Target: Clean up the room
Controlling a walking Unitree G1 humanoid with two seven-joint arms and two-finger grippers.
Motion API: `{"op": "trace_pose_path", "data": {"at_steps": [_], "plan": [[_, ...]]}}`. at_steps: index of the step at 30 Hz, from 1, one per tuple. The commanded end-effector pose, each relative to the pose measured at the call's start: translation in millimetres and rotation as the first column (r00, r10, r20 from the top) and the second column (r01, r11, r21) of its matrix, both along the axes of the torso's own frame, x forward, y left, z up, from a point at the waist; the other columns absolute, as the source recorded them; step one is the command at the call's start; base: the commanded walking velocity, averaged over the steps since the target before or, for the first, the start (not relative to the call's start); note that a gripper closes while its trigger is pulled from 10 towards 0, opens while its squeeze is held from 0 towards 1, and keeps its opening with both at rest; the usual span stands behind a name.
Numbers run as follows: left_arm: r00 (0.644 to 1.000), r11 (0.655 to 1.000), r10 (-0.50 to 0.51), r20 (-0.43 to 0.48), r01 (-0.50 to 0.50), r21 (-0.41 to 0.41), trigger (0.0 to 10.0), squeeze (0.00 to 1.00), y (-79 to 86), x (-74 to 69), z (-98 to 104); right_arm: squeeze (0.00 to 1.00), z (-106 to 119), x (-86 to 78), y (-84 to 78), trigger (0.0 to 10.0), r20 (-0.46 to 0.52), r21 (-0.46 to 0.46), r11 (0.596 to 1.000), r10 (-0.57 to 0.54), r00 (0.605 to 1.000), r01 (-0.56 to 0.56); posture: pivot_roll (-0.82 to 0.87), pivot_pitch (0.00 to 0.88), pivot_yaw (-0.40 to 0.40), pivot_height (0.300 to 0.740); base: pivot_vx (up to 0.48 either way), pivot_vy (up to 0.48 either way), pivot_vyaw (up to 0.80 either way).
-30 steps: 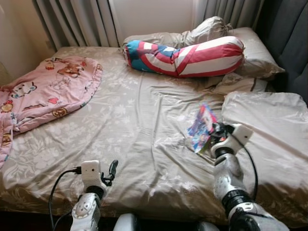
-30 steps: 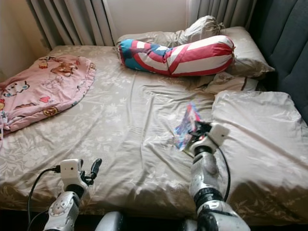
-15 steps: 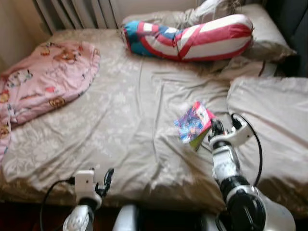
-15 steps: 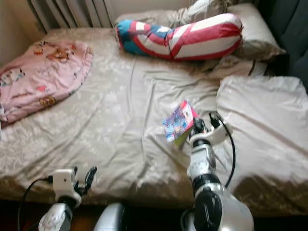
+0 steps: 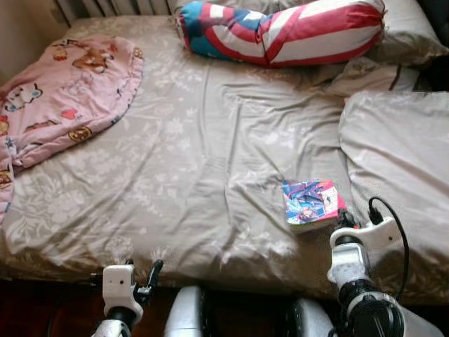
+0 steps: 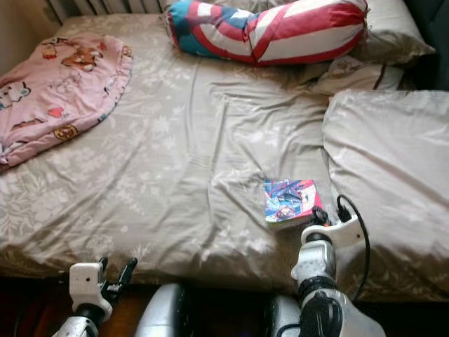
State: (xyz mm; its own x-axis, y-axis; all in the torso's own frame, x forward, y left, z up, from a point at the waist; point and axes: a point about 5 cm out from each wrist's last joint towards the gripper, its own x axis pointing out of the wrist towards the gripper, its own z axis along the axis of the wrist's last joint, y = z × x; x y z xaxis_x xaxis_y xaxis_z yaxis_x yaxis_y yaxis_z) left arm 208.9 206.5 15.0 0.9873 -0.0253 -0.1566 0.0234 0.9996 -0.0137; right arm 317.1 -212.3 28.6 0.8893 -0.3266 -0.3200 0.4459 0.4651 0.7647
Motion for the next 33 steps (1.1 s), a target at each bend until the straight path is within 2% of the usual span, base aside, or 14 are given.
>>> {"op": "trace_pose_path", "data": {"at_steps": [1, 14, 21, 32, 33], "plan": [[0.999, 1.0, 0.007, -0.044, -0.006, 0.012, 10.0, 0.0, 6.0, -9.3, -5, 0.0, -13, -9.4, 4.1, 10.0, -0.057, 0.029, 1.0, -0.008, 0.998, 0.01, 0.25, 0.28, 0.086, 0.641, 0.0, 0.0, 0.0], [0.997, 1.0, -0.002, -0.072, 0.003, 0.011, 10.0, 0.0, 2.2, -10.3, -1, 0.0, -14, -9.4, 5.0, 10.0, -0.082, 0.008, 1.0, 0.011, 0.997, -0.01, 0.25, 0.283, 0.092, 0.641, 0.0, 0.0, 0.0], [0.997, 1.0, -0.003, -0.079, 0.004, 0.009, 10.0, 0.0, 2.6, -9.6, 2, 0.0, -5, -5.6, -10.1, 10.0, -0.084, -0.052, 0.999, -0.016, 0.996, 0.011, 0.25, 0.283, 0.095, 0.641, 0.0, 0.0, 0.0], [0.995, 1.0, -0.009, -0.099, 0.009, 0.003, 10.0, 0.0, 0.7, -10.7, -1, 0.0, -3, -4.9, -17.0, 10.0, -0.093, -0.094, 0.995, 0.021, 0.995, -0.029, 0.23, 0.282, 0.095, 0.641, 0.0, 0.0, 0.0], [0.995, 1.0, -0.009, -0.1, 0.009, 0.003, 10.0, 0.0, 1.0, -10.2, -1, 0.02, -4, -5.5, -17.3, 10.0, -0.097, -0.097, 0.995, 0.023, 0.995, -0.033, 0.23, 0.283, 0.095, 0.641, 0.0, 0.0, 0.0]]}}
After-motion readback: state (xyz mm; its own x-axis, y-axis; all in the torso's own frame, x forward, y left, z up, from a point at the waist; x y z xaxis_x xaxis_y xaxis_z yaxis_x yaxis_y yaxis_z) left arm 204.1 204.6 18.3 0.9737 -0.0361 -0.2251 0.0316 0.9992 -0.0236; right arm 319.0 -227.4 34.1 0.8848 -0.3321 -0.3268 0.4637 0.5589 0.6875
